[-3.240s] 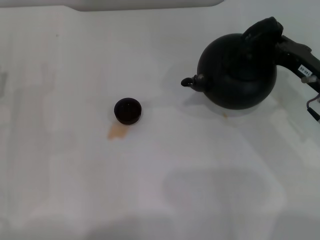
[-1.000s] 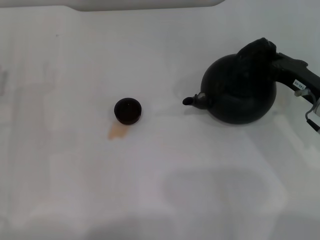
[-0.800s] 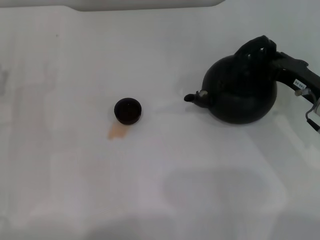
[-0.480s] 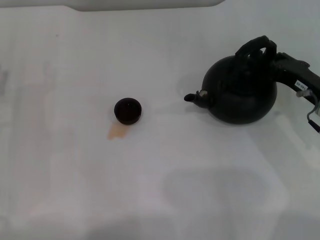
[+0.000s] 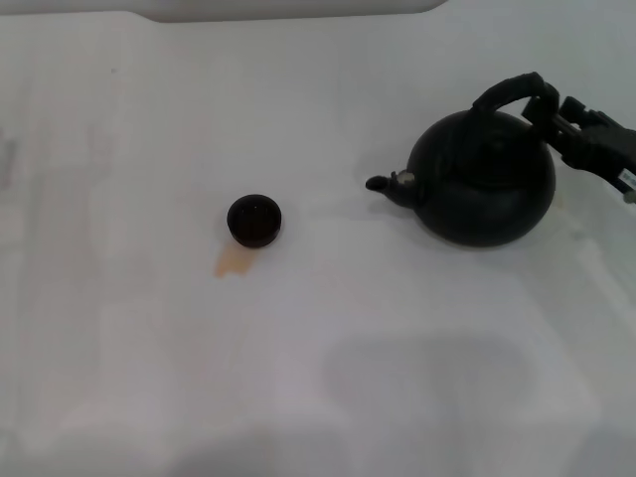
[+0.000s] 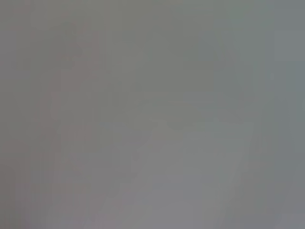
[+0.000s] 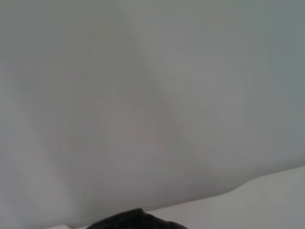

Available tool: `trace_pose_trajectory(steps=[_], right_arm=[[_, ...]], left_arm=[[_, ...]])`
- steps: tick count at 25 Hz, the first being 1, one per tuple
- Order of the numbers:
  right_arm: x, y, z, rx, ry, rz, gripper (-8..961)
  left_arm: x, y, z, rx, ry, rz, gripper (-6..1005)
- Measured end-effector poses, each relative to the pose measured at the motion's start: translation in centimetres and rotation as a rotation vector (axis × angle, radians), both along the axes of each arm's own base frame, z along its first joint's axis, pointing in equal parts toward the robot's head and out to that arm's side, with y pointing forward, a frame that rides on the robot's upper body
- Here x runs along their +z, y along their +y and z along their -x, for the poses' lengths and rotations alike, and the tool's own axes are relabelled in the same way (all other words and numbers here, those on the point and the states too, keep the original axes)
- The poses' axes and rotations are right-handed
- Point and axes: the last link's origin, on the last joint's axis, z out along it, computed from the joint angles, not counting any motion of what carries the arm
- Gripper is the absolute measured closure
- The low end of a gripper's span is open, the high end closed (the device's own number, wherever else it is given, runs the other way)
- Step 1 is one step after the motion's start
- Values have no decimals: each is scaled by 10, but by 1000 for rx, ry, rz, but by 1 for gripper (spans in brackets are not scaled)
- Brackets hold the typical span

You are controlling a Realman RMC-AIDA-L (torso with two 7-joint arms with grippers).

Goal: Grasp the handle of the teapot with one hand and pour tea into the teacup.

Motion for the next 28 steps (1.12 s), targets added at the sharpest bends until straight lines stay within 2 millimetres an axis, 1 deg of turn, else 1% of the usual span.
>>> trace_pose_trajectory(steps=[1,8,16,20,25,28], right_arm=[[2,-2,-1,2,4,-4,307],[16,-16,-11,27,56,-47,308],[12,-17,-8,58,50,-18,309],[16,-19,-10,65,53,-12,308],[21,-32,-18,74,36,7,308],[28,-40,-24,84,29,12,307]], left_arm=[[0,0,0,0,1,1,123],[0,0,0,0,7,4,123],[1,0,1,1,7,2,122],[1,-1,1,0,7,1,122],[1,-1,0,-5,8,-3,121],[1,-1,0,-6,8,-3,121]])
